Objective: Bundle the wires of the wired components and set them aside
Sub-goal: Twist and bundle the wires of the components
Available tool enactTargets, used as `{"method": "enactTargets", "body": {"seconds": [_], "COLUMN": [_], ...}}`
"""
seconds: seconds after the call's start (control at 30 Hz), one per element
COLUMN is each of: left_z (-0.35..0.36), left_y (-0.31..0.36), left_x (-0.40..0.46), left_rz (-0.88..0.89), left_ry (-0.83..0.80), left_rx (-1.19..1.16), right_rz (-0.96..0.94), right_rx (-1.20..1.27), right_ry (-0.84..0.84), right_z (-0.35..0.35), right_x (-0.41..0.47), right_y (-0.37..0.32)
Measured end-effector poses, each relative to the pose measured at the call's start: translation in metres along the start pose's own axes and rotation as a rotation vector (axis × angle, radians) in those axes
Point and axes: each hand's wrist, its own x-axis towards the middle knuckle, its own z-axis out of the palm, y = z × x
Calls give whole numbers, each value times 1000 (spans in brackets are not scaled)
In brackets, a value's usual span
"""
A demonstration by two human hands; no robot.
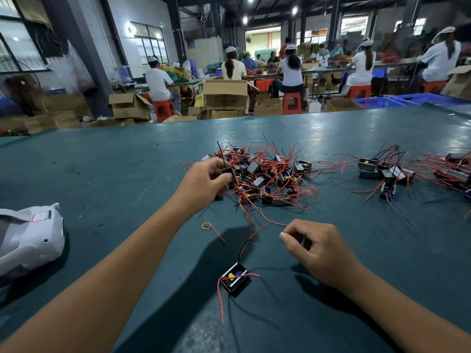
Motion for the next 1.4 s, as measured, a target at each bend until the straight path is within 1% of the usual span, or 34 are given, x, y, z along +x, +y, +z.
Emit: {"method": "enactTargets", "body": {"seconds": [0.07, 0.13, 0.23, 0.37, 0.43, 0.5, 0.57, 0.67, 0.7, 0.83, 0.93, 1.03, 1.1, 1.17, 1.2, 1.3, 1.33, 1.4], "left_z": [7, 10, 11, 12, 8, -3, -17, -28, -30, -30, -28, -30, -27, -19, -13, 12, 21, 40], "left_y": [-3, -7, -13, -14, -13, -12, -12, -13, -14, -28, -38, -40, -34, -22, -14, 14, 22, 33], "left_x": [-4, -5, -5, -5, -1, 5, 12, 18, 18, 16, 14, 14, 12, 8, 4, -7, -11, -18], "left_rz": [-56, -108, -175, -202, -200, -187, -196, -242, -255, -326, -391, -439, -459, -444, -423, -351, -326, -279], "left_ry": [-23, -13, -4, -16, 45, 139, 172, 79, 58, -6, -48, -103, -127, -160, -195, -390, -457, -538], "left_rx": [-92, -131, -121, -124, -91, -1, 46, -104, -112, 7, 43, 35, -19, -70, -89, -224, -270, -301], "right_rz": [9, 18, 23, 29, 34, 39, 39, 42, 47, 57, 69, 81, 87, 136, 207, 531, 596, 634], "right_rx": [-11, -7, 5, 4, 6, 1, -9, -17, -14, -14, -8, -16, -26, -6, 57, 472, 562, 646], "right_ry": [-1, 2, -1, -3, -4, -9, -15, -23, -26, -41, -52, -64, -66, -66, -71, -76, -74, -55], "right_z": [0, -1, -1, 0, 0, 0, 0, -1, -1, 0, 0, 0, 0, 1, 2, 5, 5, 5], "right_x": [0, 0, 0, 0, -1, -1, -1, -1, -1, -1, 0, 0, 0, 1, 1, 8, 9, 11], "right_y": [1, 1, 0, 1, 2, 3, 3, 3, 3, 3, 3, 2, 1, 2, 2, -4, -4, -6]}}
